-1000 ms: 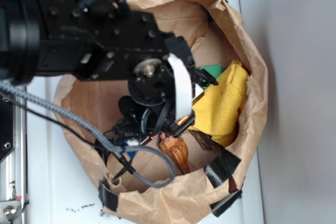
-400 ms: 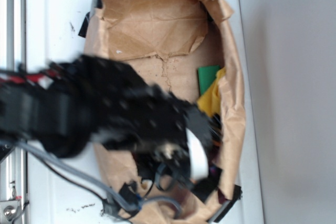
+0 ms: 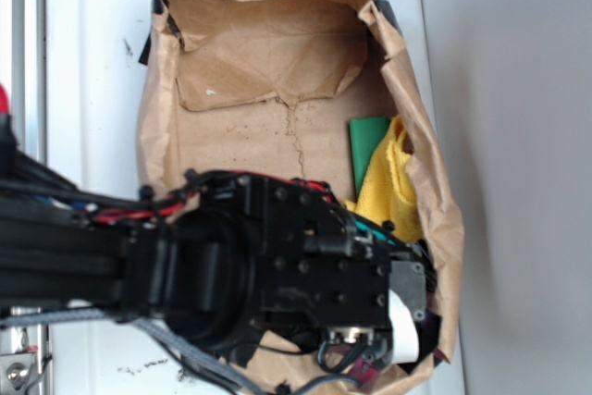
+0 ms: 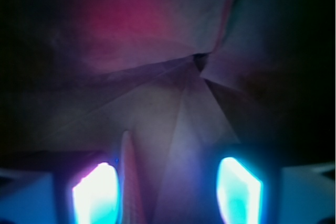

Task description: Grab the shell.

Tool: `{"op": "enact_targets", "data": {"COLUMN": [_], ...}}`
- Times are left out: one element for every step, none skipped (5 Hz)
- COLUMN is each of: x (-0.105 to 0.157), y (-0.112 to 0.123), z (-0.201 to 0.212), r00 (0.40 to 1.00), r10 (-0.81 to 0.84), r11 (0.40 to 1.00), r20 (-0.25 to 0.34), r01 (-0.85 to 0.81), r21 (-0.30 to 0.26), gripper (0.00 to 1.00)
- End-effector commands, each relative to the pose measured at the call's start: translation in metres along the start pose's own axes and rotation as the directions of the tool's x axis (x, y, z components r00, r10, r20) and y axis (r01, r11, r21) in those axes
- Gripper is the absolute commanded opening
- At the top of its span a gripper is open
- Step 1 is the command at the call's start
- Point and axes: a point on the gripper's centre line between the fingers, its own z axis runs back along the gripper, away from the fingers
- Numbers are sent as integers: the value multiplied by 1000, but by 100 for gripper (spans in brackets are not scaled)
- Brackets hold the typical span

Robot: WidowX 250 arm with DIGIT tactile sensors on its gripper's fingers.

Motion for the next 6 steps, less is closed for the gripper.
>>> {"op": "enact_targets", "data": {"x": [-22, -33, -43, -47, -45, -38], "y": [8, 8, 9, 5, -2, -14], "z": [22, 36, 47, 49, 40, 21], "r00": [996, 994, 988, 988, 992, 996], "r10": [40, 57, 86, 81, 61, 42], "r11": [999, 998, 995, 996, 997, 996], "r20": [75, 96, 129, 132, 114, 75], "r01": [-39, -54, -80, -76, -54, -35], "r21": [-17, -39, -57, -44, -63, -87], "gripper": [0, 67, 100, 100, 100, 100]}}
